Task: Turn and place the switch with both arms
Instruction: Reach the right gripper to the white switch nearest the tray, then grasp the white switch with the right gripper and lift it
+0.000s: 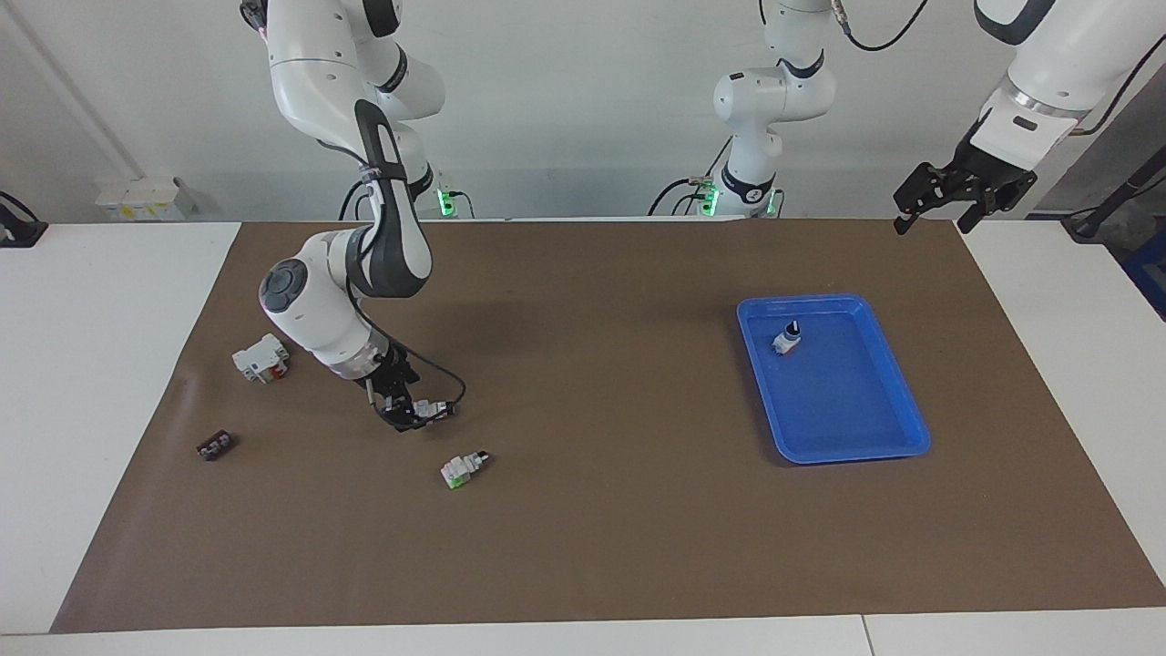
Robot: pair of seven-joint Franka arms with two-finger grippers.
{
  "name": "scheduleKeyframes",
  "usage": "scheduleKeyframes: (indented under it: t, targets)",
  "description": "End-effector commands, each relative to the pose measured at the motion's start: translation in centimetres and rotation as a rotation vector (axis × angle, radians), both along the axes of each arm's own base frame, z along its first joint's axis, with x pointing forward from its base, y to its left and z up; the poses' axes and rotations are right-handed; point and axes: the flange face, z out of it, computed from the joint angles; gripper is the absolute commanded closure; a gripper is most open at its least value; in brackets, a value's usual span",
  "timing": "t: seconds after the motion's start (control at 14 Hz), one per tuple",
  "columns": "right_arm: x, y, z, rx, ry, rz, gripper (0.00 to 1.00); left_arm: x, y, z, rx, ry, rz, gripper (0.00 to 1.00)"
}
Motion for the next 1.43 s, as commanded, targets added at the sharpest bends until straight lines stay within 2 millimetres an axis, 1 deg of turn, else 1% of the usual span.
scheduleKeyframes:
  t: [0.0, 0.07, 0.14, 0.29, 0.43, 0.5, 0.57, 0.64, 0.72, 0.79, 0.93, 1.0, 1.15, 1.22, 1.36]
  targets:
    - [-0.1, 0.0, -0.7, -0.003, 0.002, 0.016, 0.0, -0.9, 0.2, 0.0, 0.019, -0.003, -0.009, 0.0]
    - [-0.1, -0.2, -0.8, -0.001, 0.004, 0.014, 0.03, -0.9, 0.2, 0.0, 0.021, -0.003, -0.009, 0.0]
    - [-0.1, -0.2, -0.7, 0.0, 0.007, 0.016, 0.24, -0.9, 0.2, 0.0, 0.021, -0.003, -0.009, 0.0]
    - [0.1, -0.4, -0.5, 0.012, 0.004, 0.029, 1.0, -0.9, 0.2, 0.0, 0.019, -0.003, -0.009, 0.0]
    - [0.3, -0.6, -0.1, 0.022, 0.014, 0.038, 1.0, -0.9, 0.2, 0.0, 0.019, -0.003, -0.009, 0.0]
    - [0.7, -1.0, 0.7, 0.031, 0.021, 0.038, 1.0, -0.9, 0.2, 0.0, 0.021, -0.003, -0.009, 0.0]
    - [1.1, -0.7, 1.6, 0.048, 0.036, 0.039, 1.0, -0.9, 0.2, 0.0, 0.021, -0.003, -0.009, 0.0]
    - [1.4, -0.6, 3.0, 0.1, 0.051, 0.025, 1.0, -0.9, 0.2, 0.0, 0.019, -0.003, -0.009, 0.0]
    - [1.5, 0.1, 4.6, 0.181, 0.054, -0.015, 1.0, -0.9, 0.2, 0.0, 0.019, -0.003, -0.009, 0.0]
    - [1.3, 1.2, 6.7, 0.248, 0.036, -0.043, 1.0, -0.9, 0.2, 0.0, 0.019, -0.003, -0.009, 0.0]
    - [0.3, 3.5, 9.5, 0.288, 0.057, -0.022, 1.0, -0.9, 0.2, 0.0, 0.021, -0.003, -0.009, 0.0]
    - [-0.3, 4.2, 10.7, 0.315, 0.08, -0.012, 1.0, -0.9, 0.2, 0.0, 0.019, -0.003, -0.009, 0.0]
    - [-1.3, 7.0, 14.0, 0.454, 0.124, 0.01, 1.0, -0.9, 0.2, 0.0, 0.021, -0.003, -0.009, 0.0]
    - [-1.7, 8.0, 15.4, 0.532, 0.141, -0.012, 1.0, -0.9, 0.2, 0.0, 0.021, -0.003, -0.009, 0.0]
    - [-2.6, 11.2, 17.9, 0.626, 0.157, -0.019, 1.0, -0.9, 0.2, 0.0, 0.019, -0.003, -0.009, 0.0]
